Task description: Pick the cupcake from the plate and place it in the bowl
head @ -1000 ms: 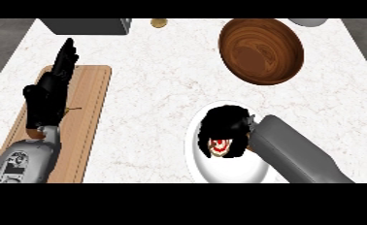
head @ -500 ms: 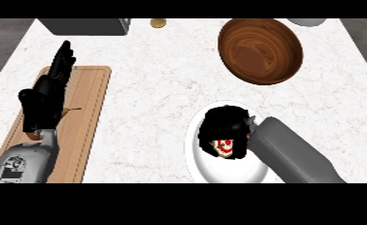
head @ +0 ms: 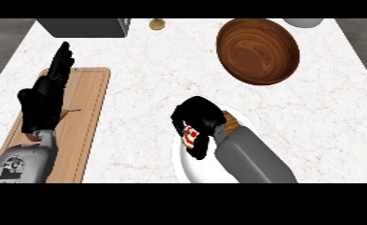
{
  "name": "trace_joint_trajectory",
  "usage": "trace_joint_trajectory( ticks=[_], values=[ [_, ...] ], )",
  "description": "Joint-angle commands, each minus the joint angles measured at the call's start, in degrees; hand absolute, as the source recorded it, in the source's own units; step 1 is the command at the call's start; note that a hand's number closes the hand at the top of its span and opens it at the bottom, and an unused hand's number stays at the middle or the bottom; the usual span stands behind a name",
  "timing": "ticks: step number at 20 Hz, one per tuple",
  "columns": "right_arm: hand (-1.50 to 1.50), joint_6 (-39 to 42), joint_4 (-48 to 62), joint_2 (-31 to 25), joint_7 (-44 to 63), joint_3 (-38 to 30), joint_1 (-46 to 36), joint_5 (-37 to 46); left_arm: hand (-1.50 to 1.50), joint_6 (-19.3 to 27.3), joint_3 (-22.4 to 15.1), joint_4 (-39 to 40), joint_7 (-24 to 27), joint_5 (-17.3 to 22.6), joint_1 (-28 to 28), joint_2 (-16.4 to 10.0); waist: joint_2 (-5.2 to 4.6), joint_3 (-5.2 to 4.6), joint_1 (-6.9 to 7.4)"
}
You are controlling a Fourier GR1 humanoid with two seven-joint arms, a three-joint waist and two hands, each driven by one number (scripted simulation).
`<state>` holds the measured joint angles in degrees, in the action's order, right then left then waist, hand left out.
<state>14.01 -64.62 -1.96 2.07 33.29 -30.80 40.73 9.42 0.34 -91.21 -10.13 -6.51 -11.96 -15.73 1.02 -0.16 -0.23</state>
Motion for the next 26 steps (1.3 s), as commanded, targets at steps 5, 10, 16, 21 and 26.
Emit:
trace_joint_trajectory(
  ticks=[5,10,16,21,26],
  values=[
    [1.50,-23.6,-15.0,1.9,26.3,2.3,-1.5,-7.9,0.00,-1.3,0.2,1.1,0.5,0.7,-1.2,-0.5,0.01,0.13,2.24],
    [1.50,-34.7,-22.0,2.0,47.1,7.6,-8.1,-2.4,0.00,-0.3,-1.3,1.7,-0.5,-0.7,-2.1,1.0,0.10,0.04,1.20],
    [1.50,-39.7,-21.7,2.0,68.5,10.8,-17.2,7.1,0.00,0.1,-0.6,1.1,-0.4,-1.0,-2.7,1.1,-0.55,0.09,1.09],
    [1.50,-39.7,-16.5,1.9,61.1,1.0,-16.8,9.1,0.00,-1.0,0.2,-0.8,-0.5,-0.6,-0.4,0.1,-0.96,0.16,0.55],
    [1.50,-44.3,-12.7,0.2,52.3,-6.3,-14.9,8.2,0.00,0.3,-0.5,-2.9,-4.6,-2.1,-2.1,1.4,-1.06,0.19,0.55]
  ],
)
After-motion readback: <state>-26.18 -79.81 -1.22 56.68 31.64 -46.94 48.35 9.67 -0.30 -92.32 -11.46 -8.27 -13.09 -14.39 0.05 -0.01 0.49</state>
